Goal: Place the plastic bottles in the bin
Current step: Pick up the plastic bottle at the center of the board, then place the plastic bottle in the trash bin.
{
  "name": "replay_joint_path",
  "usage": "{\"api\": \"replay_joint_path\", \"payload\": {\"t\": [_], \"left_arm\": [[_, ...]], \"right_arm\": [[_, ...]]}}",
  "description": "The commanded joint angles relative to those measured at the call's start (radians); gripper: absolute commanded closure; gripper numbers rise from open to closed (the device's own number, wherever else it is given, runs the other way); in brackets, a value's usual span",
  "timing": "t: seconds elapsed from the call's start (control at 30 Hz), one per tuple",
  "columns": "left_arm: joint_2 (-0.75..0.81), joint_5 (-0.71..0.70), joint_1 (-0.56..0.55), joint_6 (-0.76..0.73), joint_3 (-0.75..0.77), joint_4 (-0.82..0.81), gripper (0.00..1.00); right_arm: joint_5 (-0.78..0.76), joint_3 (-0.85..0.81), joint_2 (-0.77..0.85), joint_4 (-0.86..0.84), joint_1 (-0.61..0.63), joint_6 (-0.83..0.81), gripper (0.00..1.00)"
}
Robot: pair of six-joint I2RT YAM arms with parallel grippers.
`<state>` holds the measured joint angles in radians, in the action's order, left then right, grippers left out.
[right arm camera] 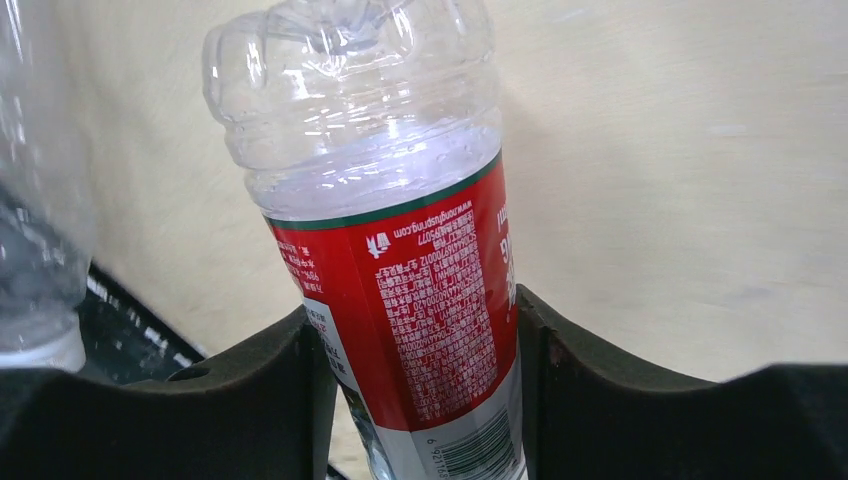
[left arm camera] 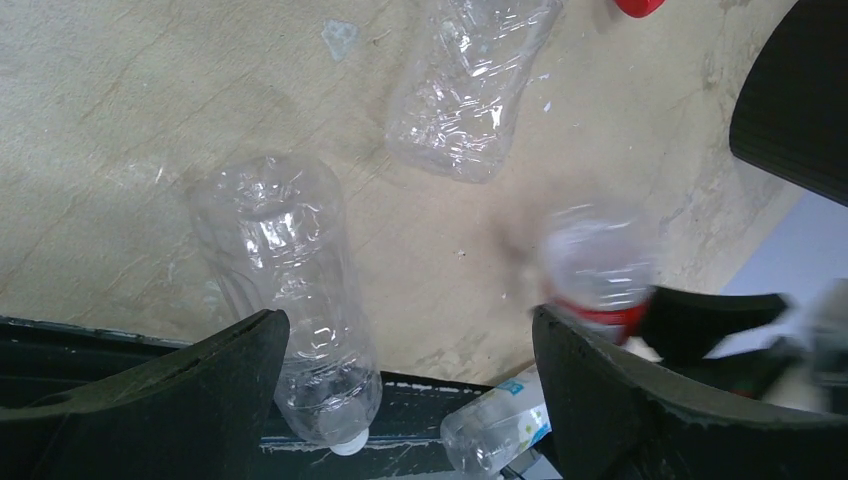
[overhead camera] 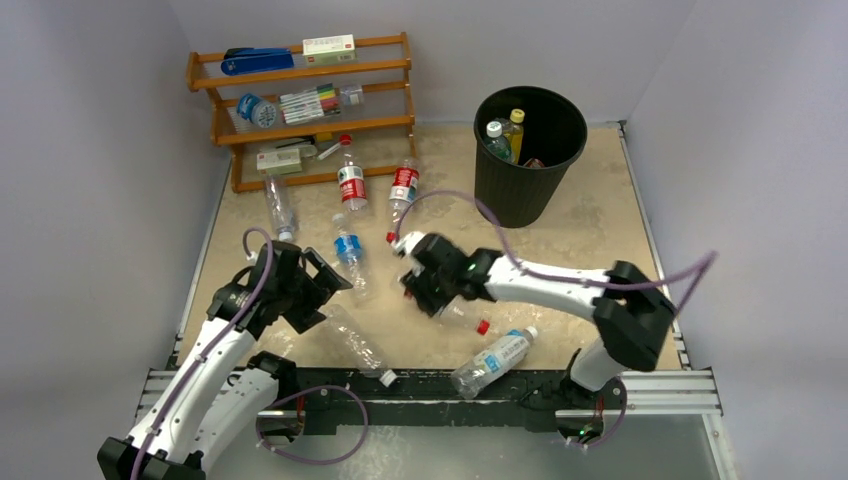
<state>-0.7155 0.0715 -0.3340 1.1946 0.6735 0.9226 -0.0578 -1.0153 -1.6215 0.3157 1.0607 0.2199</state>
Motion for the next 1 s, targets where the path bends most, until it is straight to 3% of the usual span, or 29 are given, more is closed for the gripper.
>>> {"api": "replay_joint_path", "payload": {"t": [0.0,0.2,0.47,0.6,0.83,0.9,0.97], "left_arm": [[-0.016,0.017,0.005,-0.003,0.012,-0.025,0.08],[-0.075,0.019,0.003,-0.043,0.077,0.006,0.08],[-0.076,0.015,-0.011,-0.043,0.058,0.029,0.08],[-0.098,-0.012,-0.070,0.008,0.038,-0.043,0.08],[-0.281,-0.131,-0.308,0.116,0.058,-0.180,0.08],[-0.317,-0.148,-0.340,0.117,0.066,-0.187,0.08],[-0.325,-0.170,-0.364,0.127,0.060,-0.190,0.08]], "right_arm": [[-0.039,-0.154,0.188,-0.004,-0.187,-0.065,0.54],[-0.095,-0.543,0.202,0.034,-0.424,-0.132,0.55],[-0.087,-0.964,0.032,-0.039,-0.687,-0.170,0.53],[-0.035,-1.006,-0.046,-0.151,-0.783,-0.188,0.52],[0.044,-1.003,-0.145,-0.220,-0.872,-0.178,0.50],[0.056,-0.986,-0.159,-0.221,-0.879,-0.175,0.45],[0.065,-0.971,-0.169,-0.209,-0.882,-0.173,0.32]]}}
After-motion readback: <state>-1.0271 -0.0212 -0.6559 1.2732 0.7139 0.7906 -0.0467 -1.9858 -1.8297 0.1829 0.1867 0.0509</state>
